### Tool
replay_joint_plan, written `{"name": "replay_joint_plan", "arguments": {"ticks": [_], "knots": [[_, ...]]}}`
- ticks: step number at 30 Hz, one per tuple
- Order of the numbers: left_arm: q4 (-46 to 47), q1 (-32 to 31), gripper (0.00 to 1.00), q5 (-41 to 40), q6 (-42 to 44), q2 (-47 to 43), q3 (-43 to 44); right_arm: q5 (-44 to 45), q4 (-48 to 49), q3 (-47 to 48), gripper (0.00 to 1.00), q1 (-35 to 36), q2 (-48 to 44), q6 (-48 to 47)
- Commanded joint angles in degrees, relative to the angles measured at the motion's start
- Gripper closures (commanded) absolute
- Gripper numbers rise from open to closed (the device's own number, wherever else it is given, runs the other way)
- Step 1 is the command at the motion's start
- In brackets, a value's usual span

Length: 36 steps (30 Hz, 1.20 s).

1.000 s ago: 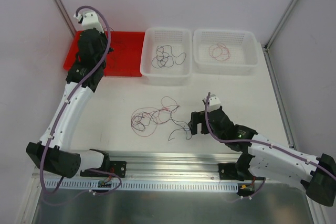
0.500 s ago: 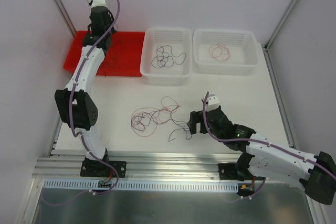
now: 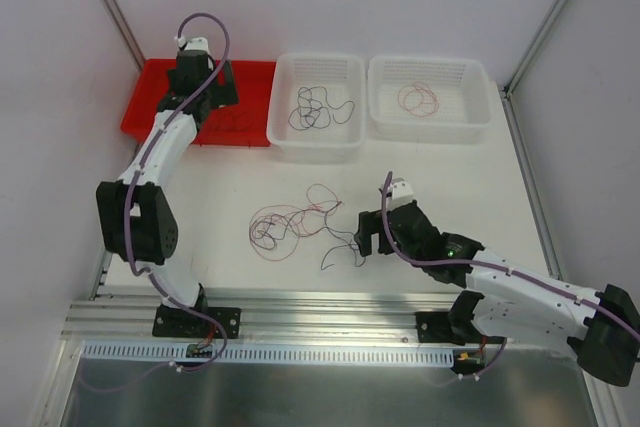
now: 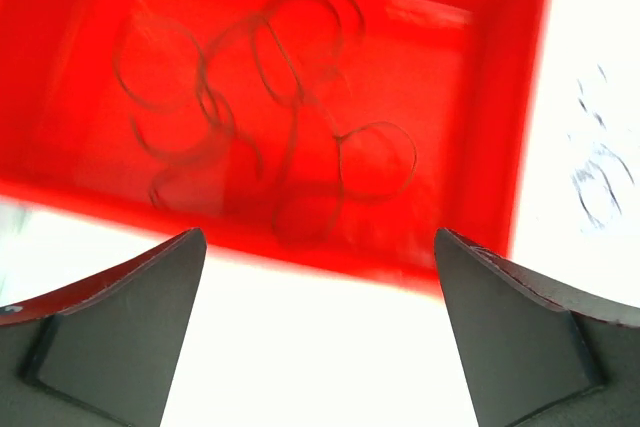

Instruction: Untangle the cables

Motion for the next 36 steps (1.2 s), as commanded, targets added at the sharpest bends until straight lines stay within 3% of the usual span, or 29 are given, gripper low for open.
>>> {"name": "replay_joint_plan", "arguments": {"ticks": [1, 8, 14, 16, 21, 24, 29, 36], "knots": [[-1.9, 0.4, 0.01, 8.6, -3.7, -11.2, -6.7, -1.2, -1.0, 3.5, 0.03, 0.3, 0.4, 1.1], [-7.6, -0.3, 0.01, 23.6, -9.1, -29.3, -27.8, -5.0, -1.3, 6.2, 0.02, 1.0, 4.2, 2.5], [-8.9, -4.2, 0.01, 28.1, -8.7, -37.9, -41.2, -6.3, -2.5, 9.8, 0.01, 2.3, 8.8, 2.1], [-9.5, -5.9, 0.01, 27.6, -7.8, -38.3, -44.1, -6.8, -2.7, 11.5, 0.05, 2.7, 9.7, 2.1], [-10.0, -7.6, 0.02, 25.5, -6.9, -37.6, -47.5, -6.5, -3.2, 14.6, 0.15, 3.2, 13.8, 2.3], [-10.6, -9.2, 0.05, 26.0, -6.5, -35.5, -47.1, -5.6, -3.7, 17.4, 0.26, 3.0, 17.5, -0.1], [-11.4, -12.9, 0.06, 26.0, -6.0, -33.2, -47.0, -6.5, -3.9, 24.5, 0.34, 1.1, 24.3, -6.4], [-11.9, -13.4, 0.06, 26.2, -6.9, -30.6, -46.4, -13.9, -3.2, 35.1, 0.41, -1.8, 37.3, -17.7]]}}
